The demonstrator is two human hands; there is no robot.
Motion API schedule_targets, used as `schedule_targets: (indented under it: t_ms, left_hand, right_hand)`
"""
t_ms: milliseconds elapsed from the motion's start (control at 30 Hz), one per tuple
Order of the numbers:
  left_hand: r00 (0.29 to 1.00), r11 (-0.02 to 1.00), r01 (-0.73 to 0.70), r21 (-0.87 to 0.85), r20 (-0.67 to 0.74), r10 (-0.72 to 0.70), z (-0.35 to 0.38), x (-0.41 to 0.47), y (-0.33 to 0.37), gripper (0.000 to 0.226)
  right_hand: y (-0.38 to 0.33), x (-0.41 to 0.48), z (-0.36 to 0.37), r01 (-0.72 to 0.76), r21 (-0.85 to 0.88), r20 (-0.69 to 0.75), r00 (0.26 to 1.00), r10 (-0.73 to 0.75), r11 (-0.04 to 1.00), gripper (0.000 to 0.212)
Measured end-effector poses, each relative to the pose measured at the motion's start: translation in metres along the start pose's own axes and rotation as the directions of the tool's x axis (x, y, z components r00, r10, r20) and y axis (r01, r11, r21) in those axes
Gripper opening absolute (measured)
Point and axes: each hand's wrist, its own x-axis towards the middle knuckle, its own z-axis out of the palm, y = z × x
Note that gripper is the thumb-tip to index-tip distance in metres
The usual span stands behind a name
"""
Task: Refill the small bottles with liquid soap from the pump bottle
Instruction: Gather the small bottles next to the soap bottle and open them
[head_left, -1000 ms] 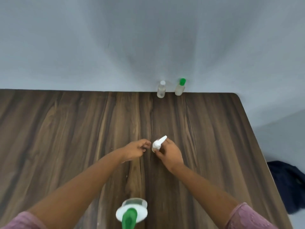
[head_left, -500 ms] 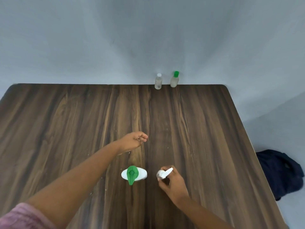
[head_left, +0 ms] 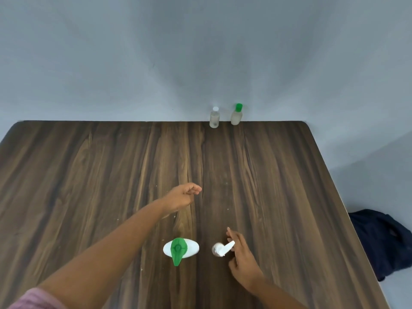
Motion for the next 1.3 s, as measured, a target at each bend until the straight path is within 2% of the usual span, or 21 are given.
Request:
schedule_targets:
  t_ms: [100, 167, 300, 567, 667, 833, 933, 1033, 1200, 1300]
  left_hand:
    - [0.997, 0.999, -0.022, -0.033, -0.069, 0.019, -0.004, 0.014, 0.009, 0.041]
    - [0.99, 0.997, -0.048, -0.058, -0.137, 0.04, -0.013, 0.027, 0.019, 0.042]
    - [0.956, 0.987, -0.135, -0.085, -0.272, 0.107, -0.041, 0.06, 0.041, 0.045]
    - [0.923, 0.981, -0.143, -0.133, -0.375, 0.084, -0.079, 0.164, 0.076, 0.053]
    - [0.926, 0.981, -0.131, -0.141, -0.37, 0.07, -0.087, 0.199, 0.085, 0.059]
    - [0.967, 0.98, -0.114, -0.165, -0.243, 0.072, -0.09, 0.246, 0.092, 0.073]
    - [0.963, 0.979, -0.111, -0.17, -0.26, 0.064, -0.086, 0.261, 0.089, 0.073]
    - [0.948, 0.956, -0.147, -0.255, -0.312, 0.062, -0.082, 0.264, 0.086, 0.068]
    - [0.956, 0.951, -0.115, -0.287, -0.291, 0.028, -0.078, 0.249, 0.068, 0.059]
    - [0.968, 0.958, -0.045, -0.282, -0.251, -0.028, -0.068, 0.222, 0.047, 0.057]
  right_hand:
    - [0.004, 0.028, -0.022, -0.03, 0.104, -0.146, 0.988, 0.045, 0.994, 0.084]
    - [-0.004, 0.061, -0.044, -0.046, 0.124, -0.263, 0.962, 0.077, 0.991, 0.076]
    - [-0.036, 0.141, -0.089, 0.036, 0.184, -0.383, 0.923, 0.038, 0.982, 0.062]
    - [-0.092, 0.305, -0.142, 0.039, 0.319, -0.387, 0.917, 0.093, 0.947, 0.06]
    - [-0.099, 0.352, -0.146, 0.048, 0.247, -0.423, 0.904, 0.063, 0.968, 0.056]
    - [-0.096, 0.395, -0.145, 0.005, 0.114, -0.451, 0.891, 0.048, 0.993, 0.056]
    - [-0.091, 0.405, -0.141, -0.007, 0.099, -0.478, 0.877, 0.054, 0.995, 0.051]
    - [-0.085, 0.408, -0.145, -0.001, 0.035, -0.497, 0.868, 0.019, 0.999, 0.043]
    - [-0.083, 0.384, -0.153, 0.043, -0.162, -0.404, 0.909, -0.106, 0.986, 0.029]
    - [-0.07, 0.346, -0.141, 0.095, -0.15, -0.338, 0.93, -0.142, 0.984, 0.039]
